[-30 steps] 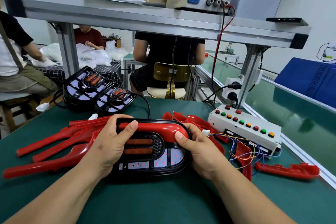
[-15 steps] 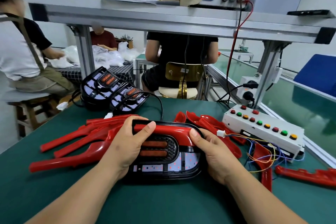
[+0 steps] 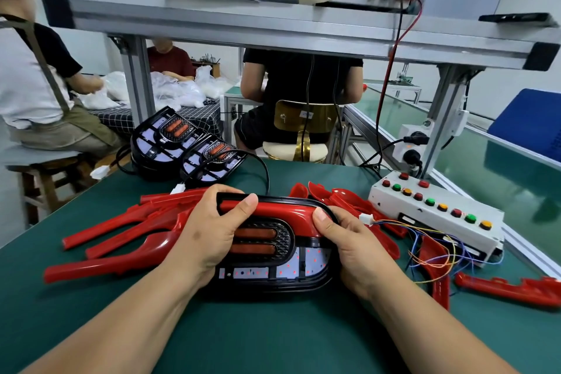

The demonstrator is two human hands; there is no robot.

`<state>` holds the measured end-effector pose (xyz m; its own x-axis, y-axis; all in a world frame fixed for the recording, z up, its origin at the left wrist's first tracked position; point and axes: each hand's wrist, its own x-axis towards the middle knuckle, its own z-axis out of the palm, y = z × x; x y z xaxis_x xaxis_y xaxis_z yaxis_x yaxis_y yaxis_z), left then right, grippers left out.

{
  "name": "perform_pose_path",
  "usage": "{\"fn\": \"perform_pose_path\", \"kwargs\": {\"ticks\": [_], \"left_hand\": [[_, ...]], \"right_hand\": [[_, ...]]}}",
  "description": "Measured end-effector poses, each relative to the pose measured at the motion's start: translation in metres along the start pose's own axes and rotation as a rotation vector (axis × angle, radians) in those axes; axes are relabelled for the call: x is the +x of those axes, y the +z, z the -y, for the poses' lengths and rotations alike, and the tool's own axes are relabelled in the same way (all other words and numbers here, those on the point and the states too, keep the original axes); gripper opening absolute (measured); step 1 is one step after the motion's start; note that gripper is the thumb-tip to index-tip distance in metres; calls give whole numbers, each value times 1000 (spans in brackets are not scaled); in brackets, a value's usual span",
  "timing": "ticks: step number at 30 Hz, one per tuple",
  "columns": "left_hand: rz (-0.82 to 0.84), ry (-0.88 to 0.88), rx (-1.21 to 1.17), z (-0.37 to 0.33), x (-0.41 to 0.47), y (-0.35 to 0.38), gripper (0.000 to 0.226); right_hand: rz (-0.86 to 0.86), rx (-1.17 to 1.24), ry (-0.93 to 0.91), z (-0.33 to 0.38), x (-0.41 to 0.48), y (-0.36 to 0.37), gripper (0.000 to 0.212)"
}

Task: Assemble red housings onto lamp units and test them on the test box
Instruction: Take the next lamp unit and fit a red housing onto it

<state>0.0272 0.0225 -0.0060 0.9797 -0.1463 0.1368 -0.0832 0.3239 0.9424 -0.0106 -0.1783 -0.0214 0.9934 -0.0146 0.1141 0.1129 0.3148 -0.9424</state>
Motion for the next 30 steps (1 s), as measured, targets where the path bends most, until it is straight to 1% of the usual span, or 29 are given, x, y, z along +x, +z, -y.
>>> {"fn": "perform_pose_path", "kwargs": {"ticks": [3,6,8,12,15,17,20,23,28,30], "left_hand": [[-3,-5,1,1,1,1,43],[-5,-50,-11,2,2,1,48],[11,-90,-14,2,3,1,49],[73,-164,7,1,6,-5,47],[136,-219,-15,1,6,-12,45],[143,-219,-15,1,7,-13,46],[92,-155,30,4,10,-11,42],[69,-128,47,6,11,-8,39],[95,-184,39,3,10,-9,46],[113,-218,30,1,10,-10,45]], "right_hand": [[-18,-20,-13,2,0,0,33],[-14,-40,15,3,1,0,39],[4,-38,42,4,0,0,35],[70,7,118,8,-4,-5,37],[86,20,140,8,-4,-9,32],[75,12,134,8,-4,-9,34],[57,23,116,8,-2,-5,40],[24,31,128,9,-1,-3,43],[22,55,174,10,-3,-6,40],[47,68,194,12,-5,-7,47]]}}
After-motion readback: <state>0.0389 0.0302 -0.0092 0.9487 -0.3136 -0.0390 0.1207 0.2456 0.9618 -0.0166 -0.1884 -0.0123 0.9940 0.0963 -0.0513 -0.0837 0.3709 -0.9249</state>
